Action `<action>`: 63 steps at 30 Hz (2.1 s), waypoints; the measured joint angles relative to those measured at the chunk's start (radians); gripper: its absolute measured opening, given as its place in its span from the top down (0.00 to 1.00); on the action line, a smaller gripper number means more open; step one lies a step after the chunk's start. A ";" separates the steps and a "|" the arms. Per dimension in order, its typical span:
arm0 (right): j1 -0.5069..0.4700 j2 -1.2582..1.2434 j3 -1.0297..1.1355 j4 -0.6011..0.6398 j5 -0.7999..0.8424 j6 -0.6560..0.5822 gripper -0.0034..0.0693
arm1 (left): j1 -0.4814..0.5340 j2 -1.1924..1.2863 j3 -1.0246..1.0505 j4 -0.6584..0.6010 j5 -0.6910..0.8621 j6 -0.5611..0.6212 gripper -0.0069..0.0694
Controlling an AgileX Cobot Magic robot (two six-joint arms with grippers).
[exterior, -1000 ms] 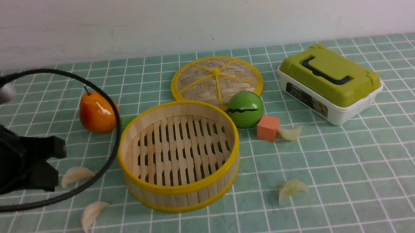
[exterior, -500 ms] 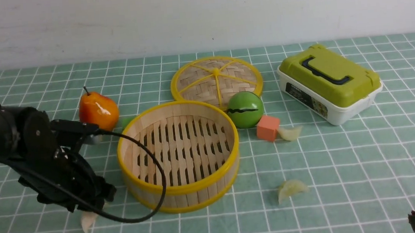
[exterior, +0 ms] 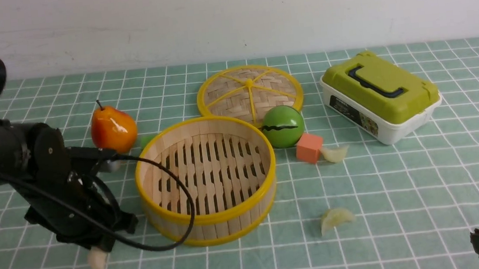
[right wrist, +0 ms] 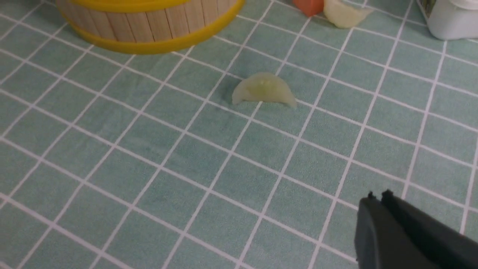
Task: Put the dumplings into the steamer on the table with the blue tablecloth.
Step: 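Reach for and grasp a dumpling on the table with the left gripper, then place the dumpling into the bamboo steamer basket with the left gripper, then reach for and grasp a dumpling on the table with the left gripper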
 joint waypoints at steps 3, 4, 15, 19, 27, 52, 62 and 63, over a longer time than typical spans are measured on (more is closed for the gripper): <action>0.000 0.000 0.000 0.014 -0.001 0.000 0.94 | 0.000 -0.058 -0.062 -0.028 0.036 -0.009 0.73; 0.000 0.000 0.000 0.021 -0.001 0.000 0.94 | 0.000 -0.081 -0.101 -0.053 0.047 -0.009 0.73; 0.000 0.000 0.000 0.046 -0.013 0.000 0.92 | -0.108 0.088 -0.462 -0.206 -0.010 0.061 0.73; 0.000 0.000 0.000 0.048 -0.013 0.000 0.92 | -0.146 0.226 -0.532 -0.140 -0.012 0.066 0.73; 0.000 0.000 0.000 0.071 -0.013 0.000 0.91 | -0.194 0.363 -0.573 0.003 -0.027 0.070 0.70; 0.000 0.000 0.000 0.128 0.016 0.000 0.90 | 0.102 0.155 -0.411 0.071 0.258 0.343 0.39; 0.000 0.000 0.000 0.131 0.022 0.000 0.89 | 0.109 0.272 -0.391 0.065 0.090 0.387 0.40; 0.000 0.000 0.000 0.131 0.022 0.000 0.89 | 0.108 0.279 -0.391 0.059 0.094 0.388 0.42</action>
